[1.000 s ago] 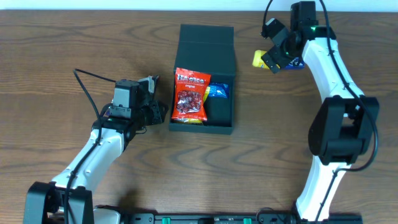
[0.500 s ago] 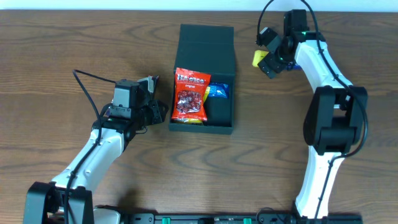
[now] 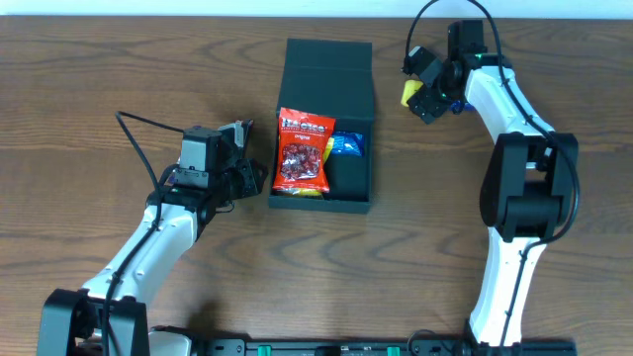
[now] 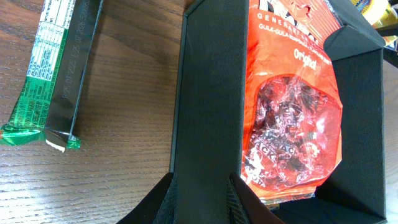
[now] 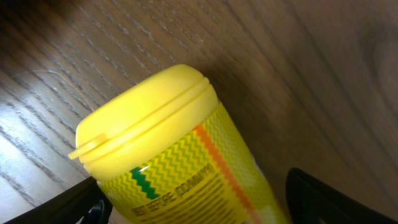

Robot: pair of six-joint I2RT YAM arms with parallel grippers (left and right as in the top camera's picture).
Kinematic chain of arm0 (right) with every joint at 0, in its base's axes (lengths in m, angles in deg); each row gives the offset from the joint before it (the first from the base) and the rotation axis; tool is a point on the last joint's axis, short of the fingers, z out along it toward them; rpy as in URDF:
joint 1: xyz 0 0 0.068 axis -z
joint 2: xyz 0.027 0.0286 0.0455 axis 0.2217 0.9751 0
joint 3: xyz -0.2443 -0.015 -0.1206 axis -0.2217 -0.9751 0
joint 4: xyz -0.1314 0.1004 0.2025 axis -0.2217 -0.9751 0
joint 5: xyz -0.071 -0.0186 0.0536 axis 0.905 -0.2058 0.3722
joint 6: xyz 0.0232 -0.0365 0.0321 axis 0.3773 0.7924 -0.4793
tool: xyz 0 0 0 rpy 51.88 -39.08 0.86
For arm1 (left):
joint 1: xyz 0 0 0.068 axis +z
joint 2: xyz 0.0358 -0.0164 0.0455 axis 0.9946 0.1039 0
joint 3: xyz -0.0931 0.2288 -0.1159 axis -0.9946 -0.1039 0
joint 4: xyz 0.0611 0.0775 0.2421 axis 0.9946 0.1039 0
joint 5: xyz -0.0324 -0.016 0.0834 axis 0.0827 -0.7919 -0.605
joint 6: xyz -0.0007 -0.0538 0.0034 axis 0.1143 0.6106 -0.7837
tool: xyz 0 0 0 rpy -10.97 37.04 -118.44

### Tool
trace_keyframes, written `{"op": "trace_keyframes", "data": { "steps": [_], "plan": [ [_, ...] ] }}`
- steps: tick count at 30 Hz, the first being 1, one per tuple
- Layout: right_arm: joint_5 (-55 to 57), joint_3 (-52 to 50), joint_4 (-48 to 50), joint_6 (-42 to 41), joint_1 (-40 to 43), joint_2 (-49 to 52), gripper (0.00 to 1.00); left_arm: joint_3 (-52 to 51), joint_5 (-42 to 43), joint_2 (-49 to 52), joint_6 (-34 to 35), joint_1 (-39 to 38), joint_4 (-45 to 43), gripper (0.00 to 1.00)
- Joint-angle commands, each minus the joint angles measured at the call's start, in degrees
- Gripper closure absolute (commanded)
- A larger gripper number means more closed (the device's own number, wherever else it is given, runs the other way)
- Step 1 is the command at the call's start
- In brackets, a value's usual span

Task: Pack container
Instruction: 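Carry the yellow Mentos tube into the box's right side and release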

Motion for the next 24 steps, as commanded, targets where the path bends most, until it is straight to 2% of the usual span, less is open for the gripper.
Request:
{"op": "trace_keyframes", "data": {
  "steps": [1, 12, 14, 16, 21, 24],
  "plan": [
    [-2.1, 0.8, -0.4, -0.2, 0.2, 1.5, 0.19, 0.0, 0.4, -0.5, 0.4, 0.1, -0.2, 0.73],
    [-2.1, 0.8, -1.7, -2.3, 0.2, 1.5, 0.46, 0.0, 0.5, -0.5, 0.4, 0.1, 0.1, 0.73],
    [-2.1, 0.8, -2.4, -2.8, 0.2, 1.5, 0.60, 0.0, 1.0, -0.5, 0.4, 0.1, 0.1, 0.73],
    [-2.1, 0.8, -2.5, -4.7, 0.2, 1.5, 0.61, 0.0, 1.5, -0.5, 0.4, 0.1, 0.1, 0.73],
    [-2.1, 0.8, -2.5, -9.3, -0.5, 1.2, 0.73, 0.0, 1.8, -0.5, 0.4, 0.1, 0.1, 0.73],
    [-4.7, 0.8, -2.4, -12.6, -1.1, -0.4, 0.77, 0.0, 1.9, -0.5, 0.4, 0.1, 0.1, 0.73]
  ]
}}
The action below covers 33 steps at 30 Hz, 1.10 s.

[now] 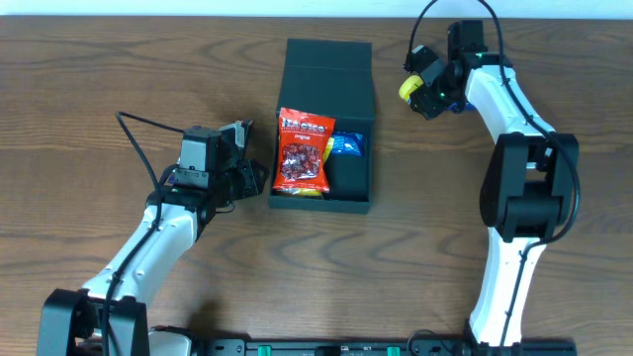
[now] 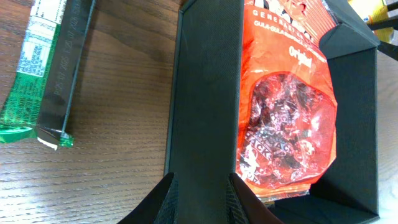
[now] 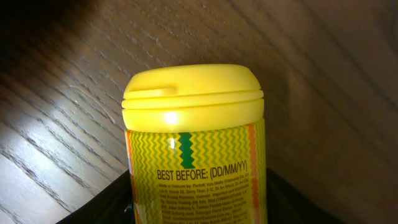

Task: Pack container
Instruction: 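Carry the yellow Mentos tube into the box's right side and release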

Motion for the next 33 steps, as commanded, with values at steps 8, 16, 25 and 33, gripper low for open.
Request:
{"op": "trace_keyframes", "data": {
  "steps": [8, 16, 25, 33],
  "plan": [
    [-9.1, 0.4, -6.2, -16.8, -2.1, -11.5, 0.81, 0.0, 0.7, -0.5, 0.0, 0.1, 0.2, 0.74],
    [-10.2, 0.4, -13.3, -34.4, -6.9, -22.3, 0.97, 0.0, 0.6, -0.5, 0.0, 0.1, 0.2, 0.74],
    [0.3, -0.8, -22.5, -70.6, -19.4, -22.5, 0.98, 0.0, 0.5, -0.5, 0.0, 0.1, 0.2, 0.74],
    [14.3, -1.4, -22.3, -83.7, -28.6, -20.6, 0.99, 0.0, 0.6, -0.5, 0.0, 0.1, 0.2, 0.73]
  ]
}}
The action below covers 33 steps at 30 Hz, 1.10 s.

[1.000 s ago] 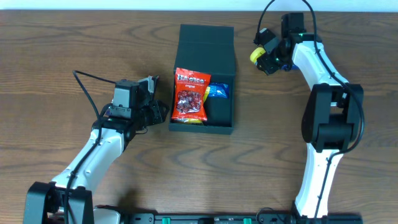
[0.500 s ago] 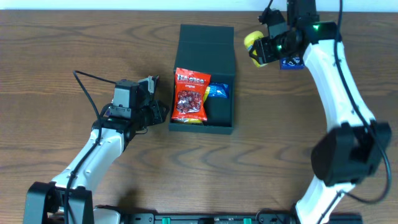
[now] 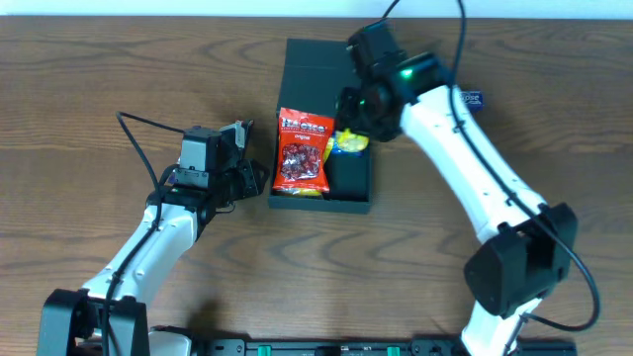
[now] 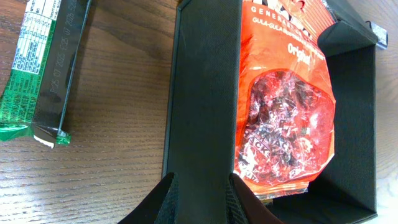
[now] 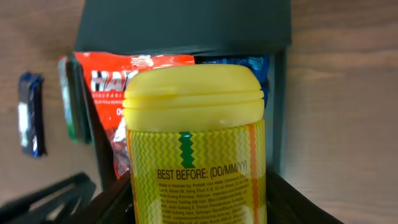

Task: Pack container
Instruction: 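Carry the yellow Mentos tube into the box's right side and release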

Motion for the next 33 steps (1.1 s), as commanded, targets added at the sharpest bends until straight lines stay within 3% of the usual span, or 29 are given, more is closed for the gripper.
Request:
{"op": "trace_keyframes", "data": {
  "steps": [1, 13, 24, 26, 30, 33],
  "plan": [
    [8.0, -0.2, 0.1, -8.2, -2.8, 1.8, 0.98, 0.0, 0.2, -0.5, 0.0, 0.1, 0.0, 0.73],
    [8.2, -0.3, -1.6, -11.2, -4.9, 9.7, 0.98, 0.0, 0.2, -0.5, 0.0, 0.1, 0.0, 0.73],
    [7.7, -0.3, -3.3, -10.9, -5.7, 10.9, 0.98, 0.0, 0.2, -0.5, 0.0, 0.1, 0.0, 0.73],
    [7.6, -0.3, -3.5, -10.5, -5.9, 10.9, 0.78, 0.0, 0.2, -0.5, 0.0, 0.1, 0.0, 0.73],
    [6.1, -0.3, -3.5, -8.4, -5.9, 10.9, 0.57, 0.0, 0.2, -0.5, 0.0, 0.1, 0.0, 0.73],
    [5.9, -0.3, -3.6, -7.8, -5.9, 10.9, 0.50, 0.0, 0.2, -0.5, 0.0, 0.1, 0.0, 0.73]
  ]
}}
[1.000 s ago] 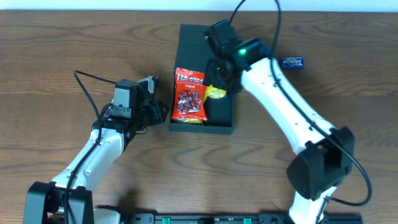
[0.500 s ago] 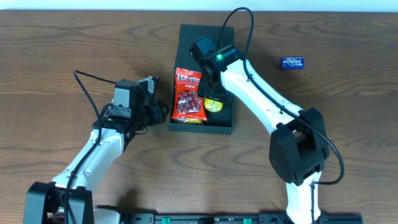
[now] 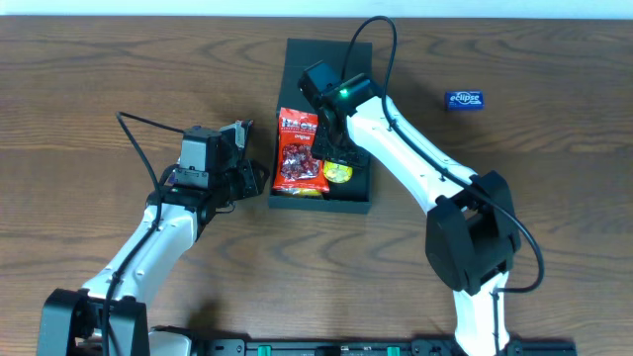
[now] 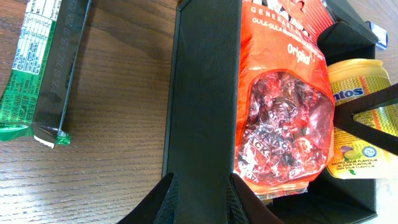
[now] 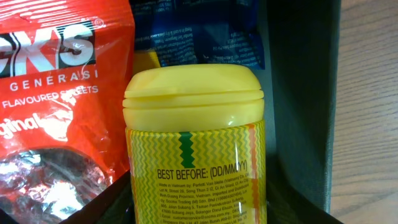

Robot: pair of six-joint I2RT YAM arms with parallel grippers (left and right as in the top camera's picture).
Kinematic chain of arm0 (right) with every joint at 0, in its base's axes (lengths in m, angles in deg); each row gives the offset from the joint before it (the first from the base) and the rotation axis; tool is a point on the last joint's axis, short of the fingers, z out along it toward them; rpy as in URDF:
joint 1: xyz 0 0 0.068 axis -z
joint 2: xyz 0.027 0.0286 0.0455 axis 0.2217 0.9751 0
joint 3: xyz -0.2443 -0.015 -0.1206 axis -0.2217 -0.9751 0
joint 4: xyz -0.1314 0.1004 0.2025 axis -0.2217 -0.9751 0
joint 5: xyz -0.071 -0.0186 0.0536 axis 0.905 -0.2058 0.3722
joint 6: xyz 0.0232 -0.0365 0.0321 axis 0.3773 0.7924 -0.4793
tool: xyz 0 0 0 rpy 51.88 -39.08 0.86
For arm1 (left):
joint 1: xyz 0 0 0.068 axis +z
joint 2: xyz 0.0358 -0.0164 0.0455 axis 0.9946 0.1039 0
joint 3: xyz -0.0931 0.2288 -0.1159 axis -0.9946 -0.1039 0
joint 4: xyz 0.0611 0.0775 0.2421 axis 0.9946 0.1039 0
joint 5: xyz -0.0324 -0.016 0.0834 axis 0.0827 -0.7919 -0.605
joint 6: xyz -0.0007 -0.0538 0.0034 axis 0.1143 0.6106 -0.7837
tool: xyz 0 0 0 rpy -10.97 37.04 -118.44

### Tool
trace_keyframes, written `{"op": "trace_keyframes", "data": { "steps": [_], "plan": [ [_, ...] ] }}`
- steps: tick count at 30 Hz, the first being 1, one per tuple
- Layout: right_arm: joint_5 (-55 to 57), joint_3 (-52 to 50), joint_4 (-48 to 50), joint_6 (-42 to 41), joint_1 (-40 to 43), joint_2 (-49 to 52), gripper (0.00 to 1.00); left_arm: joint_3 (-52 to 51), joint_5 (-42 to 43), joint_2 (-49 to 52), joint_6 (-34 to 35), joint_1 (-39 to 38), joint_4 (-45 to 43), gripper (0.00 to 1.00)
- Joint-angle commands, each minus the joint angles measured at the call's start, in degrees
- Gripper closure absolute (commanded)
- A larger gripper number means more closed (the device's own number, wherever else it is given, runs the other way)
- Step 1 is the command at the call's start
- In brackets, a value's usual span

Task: Pack container
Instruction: 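Carry the yellow Mentos tube into the box's right side and release, then move the right gripper to the blue Eclipse mints tin and grasp it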

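A black box (image 3: 282,109) stands open at mid-table with a red candy bag (image 3: 302,153) in its left half and a blue packet (image 5: 205,43) at the back right. My right gripper (image 5: 194,202) is shut on a yellow candy bottle (image 5: 194,149). It holds the bottle low in the box's front right part, beside the red bag (image 4: 283,118). The bottle (image 4: 357,118) also shows in the left wrist view. My left gripper (image 4: 202,186) is shut on the box's left wall (image 4: 202,93).
A green wrapped bar (image 4: 46,74) lies on the table just left of the box. A small blue gum pack (image 3: 464,99) lies at the far right. The box's lid (image 3: 327,54) stands open at the back.
My right gripper, still shut on the yellow bottle, was above the box's right half and is now lower, down in the front right part of the box. The left arm has not moved.
The yellow bottle was first between my right fingers by the table right of the box, tilted. Then it sat straight in the shut gripper there, then it was over the box, and now it is inside. My left gripper held the box's wall throughout.
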Motion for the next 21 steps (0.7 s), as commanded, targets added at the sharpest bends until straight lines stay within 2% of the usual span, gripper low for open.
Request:
{"op": "trace_keyframes", "data": {
  "steps": [1, 11, 17, 21],
  "plan": [
    [0.0, 0.1, -0.2, 1.9, -0.5, 0.3, 0.48, 0.0, 0.2, -0.5, 0.0, 0.1, 0.0, 0.73],
    [0.0, 0.1, -1.1, 4.7, -0.5, 0.3, 0.27, 0.0, 0.2, -0.5, 0.0, 0.1, 0.0, 0.73],
    [0.0, 0.1, -1.2, 5.7, -0.5, 0.3, 0.21, 0.0, 0.2, -0.5, 0.0, 0.1, 0.0, 0.73],
    [0.0, 0.2, -1.3, 9.5, -0.1, 0.1, 0.26, 0.0, 0.2, -0.5, 0.0, 0.1, 0.0, 0.73]
  ]
}}
